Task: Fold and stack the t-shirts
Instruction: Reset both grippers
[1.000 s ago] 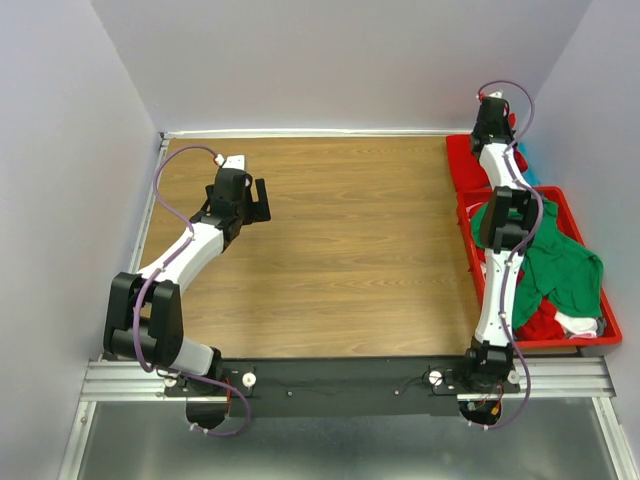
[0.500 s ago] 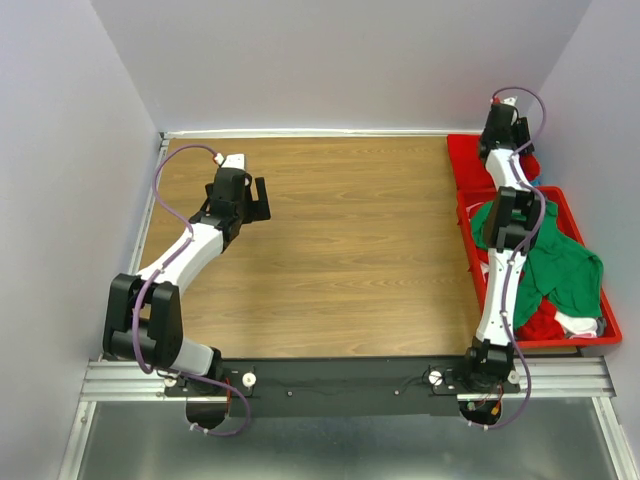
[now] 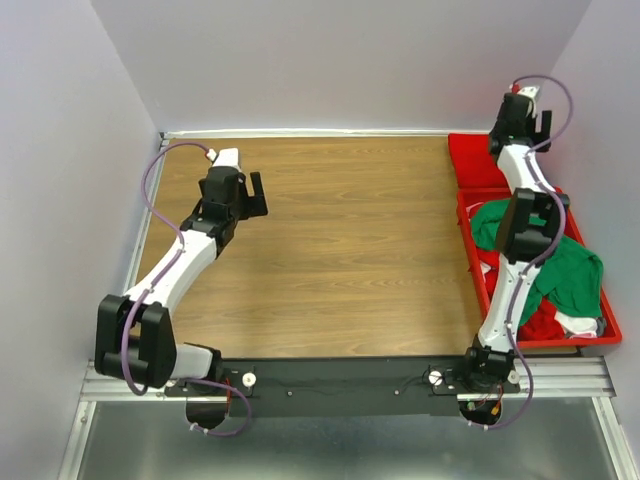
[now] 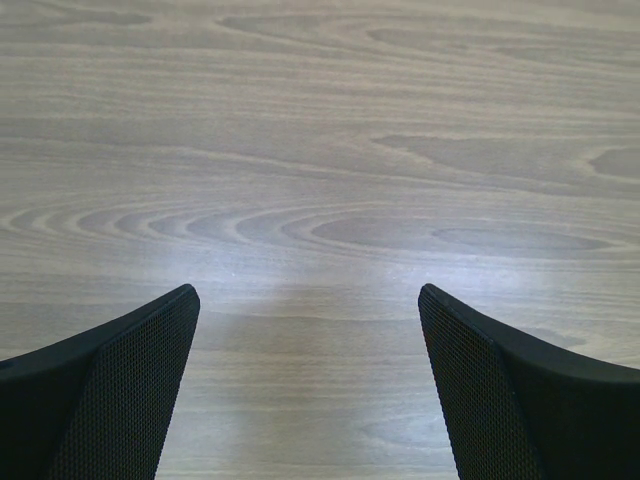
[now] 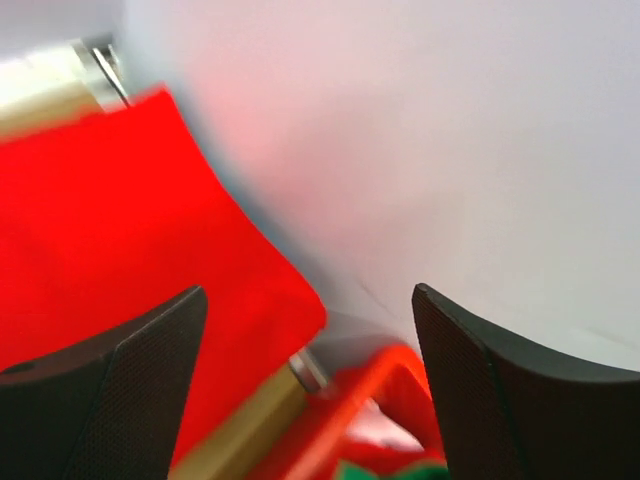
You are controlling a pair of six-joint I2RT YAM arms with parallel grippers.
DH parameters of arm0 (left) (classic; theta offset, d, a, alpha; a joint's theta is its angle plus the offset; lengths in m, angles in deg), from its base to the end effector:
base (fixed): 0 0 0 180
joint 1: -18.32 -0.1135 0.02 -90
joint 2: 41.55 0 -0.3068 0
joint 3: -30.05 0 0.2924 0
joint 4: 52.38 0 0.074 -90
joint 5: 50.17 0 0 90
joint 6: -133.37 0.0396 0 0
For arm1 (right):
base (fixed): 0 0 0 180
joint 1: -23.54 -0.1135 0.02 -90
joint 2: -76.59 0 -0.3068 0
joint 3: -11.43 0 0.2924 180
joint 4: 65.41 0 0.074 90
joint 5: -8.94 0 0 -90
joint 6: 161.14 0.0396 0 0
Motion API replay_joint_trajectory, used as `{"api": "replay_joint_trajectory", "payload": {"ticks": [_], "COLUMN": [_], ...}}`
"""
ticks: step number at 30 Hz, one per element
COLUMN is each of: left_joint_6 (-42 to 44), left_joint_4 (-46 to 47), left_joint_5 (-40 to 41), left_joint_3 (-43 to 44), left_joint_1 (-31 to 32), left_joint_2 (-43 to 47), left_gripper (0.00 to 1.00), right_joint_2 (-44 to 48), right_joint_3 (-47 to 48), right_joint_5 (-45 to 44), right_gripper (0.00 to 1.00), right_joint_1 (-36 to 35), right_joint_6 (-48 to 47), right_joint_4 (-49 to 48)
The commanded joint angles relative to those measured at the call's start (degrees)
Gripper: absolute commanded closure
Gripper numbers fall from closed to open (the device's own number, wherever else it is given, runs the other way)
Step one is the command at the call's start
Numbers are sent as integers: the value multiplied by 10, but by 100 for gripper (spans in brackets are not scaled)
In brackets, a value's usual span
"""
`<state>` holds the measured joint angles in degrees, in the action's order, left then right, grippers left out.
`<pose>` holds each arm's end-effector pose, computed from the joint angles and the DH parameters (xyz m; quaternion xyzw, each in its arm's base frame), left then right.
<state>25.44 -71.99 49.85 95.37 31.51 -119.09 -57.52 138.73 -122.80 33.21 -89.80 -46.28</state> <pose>0.3283 -0.0699 0.2916 -0.0784 0.8681 -0.0564 0.4870 0.6038 -0.1296 0.2538 0.1263 0.8045 -0.4141 0.4066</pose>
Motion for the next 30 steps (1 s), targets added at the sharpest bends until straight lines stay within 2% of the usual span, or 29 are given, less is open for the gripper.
{"api": "replay_joint_trajectory", "payload": {"ticks": [1, 4, 8, 11, 12, 18, 21, 22, 23, 27, 30], "left_joint_6": [9, 11, 10, 8, 5, -6, -15, -20, -26, -29, -27], "left_joint_4": [19, 22, 29, 20, -3, -117, -156, -160, -164, -166, -162], "left_joint_5": [0, 2, -4, -19, -29, -12, 19, 24, 32, 47, 100], "left_joint_3": [-13, -17, -25, -14, 3, 57, 83, 89, 96, 95, 72], "left_joint_1": [0, 0, 0, 0, 0, 0, 0, 0, 0, 0, 0], "left_joint_2": [54, 91, 144, 193, 200, 313, 382, 399, 434, 508, 563], "left_gripper": [2, 2, 2, 2, 2, 1, 2, 2, 2, 2, 2], "right_joint_2": [141, 264, 343, 455, 475, 642, 782, 783, 826, 902, 956], "right_joint_3": [-68, -117, -153, -183, -198, -252, -321, -333, -342, -385, -426], "right_joint_5": [63, 145, 221, 306, 352, 430, 422, 408, 384, 345, 289], "right_gripper": [9, 0, 0, 0, 0, 0, 0, 0, 0, 0, 0], "right_joint_1": [-4, -4, -4, -4, -4, -4, -16, -23, -32, -85, -123], "right_joint_6": [107, 170, 253, 315, 325, 346, 355, 355, 359, 347, 333], "right_joint_4": [4, 48, 131, 195, 226, 318, 310, 309, 307, 307, 306]}}
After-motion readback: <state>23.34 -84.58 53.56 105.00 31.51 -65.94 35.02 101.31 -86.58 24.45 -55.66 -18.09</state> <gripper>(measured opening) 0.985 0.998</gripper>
